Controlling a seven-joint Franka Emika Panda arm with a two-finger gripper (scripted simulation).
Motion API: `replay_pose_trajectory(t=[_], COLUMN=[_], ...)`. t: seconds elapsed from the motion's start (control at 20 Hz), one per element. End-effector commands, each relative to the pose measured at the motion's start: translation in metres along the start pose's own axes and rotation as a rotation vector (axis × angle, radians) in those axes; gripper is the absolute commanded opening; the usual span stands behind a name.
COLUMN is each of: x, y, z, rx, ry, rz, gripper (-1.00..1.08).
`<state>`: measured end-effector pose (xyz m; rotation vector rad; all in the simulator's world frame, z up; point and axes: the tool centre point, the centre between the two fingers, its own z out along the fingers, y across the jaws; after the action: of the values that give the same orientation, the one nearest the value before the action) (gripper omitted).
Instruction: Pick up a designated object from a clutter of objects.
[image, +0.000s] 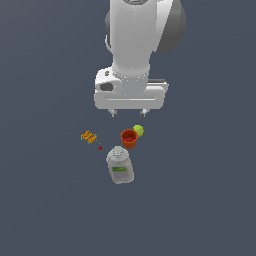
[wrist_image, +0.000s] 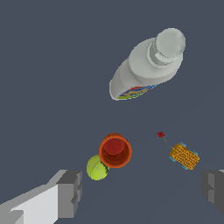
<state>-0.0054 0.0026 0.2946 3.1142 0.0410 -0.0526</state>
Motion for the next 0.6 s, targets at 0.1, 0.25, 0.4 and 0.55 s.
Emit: replay_pose_trajectory(t=[0.1, 0.25, 0.4, 0.55], x=[-0.004, -0.009, -0.017, -0.027], y=[-0.006, -0.012, -0.019, -0.026], z=[0.021, 0.040, 0.063, 0.087], rx=[0.001, 0.003, 0.005, 0.008], ry=[0.003, 0.006, 0.009, 0.013], rz=[0.013, 0.025, 0.039, 0.056], gripper=[1.00, 1.00, 1.00, 1.00])
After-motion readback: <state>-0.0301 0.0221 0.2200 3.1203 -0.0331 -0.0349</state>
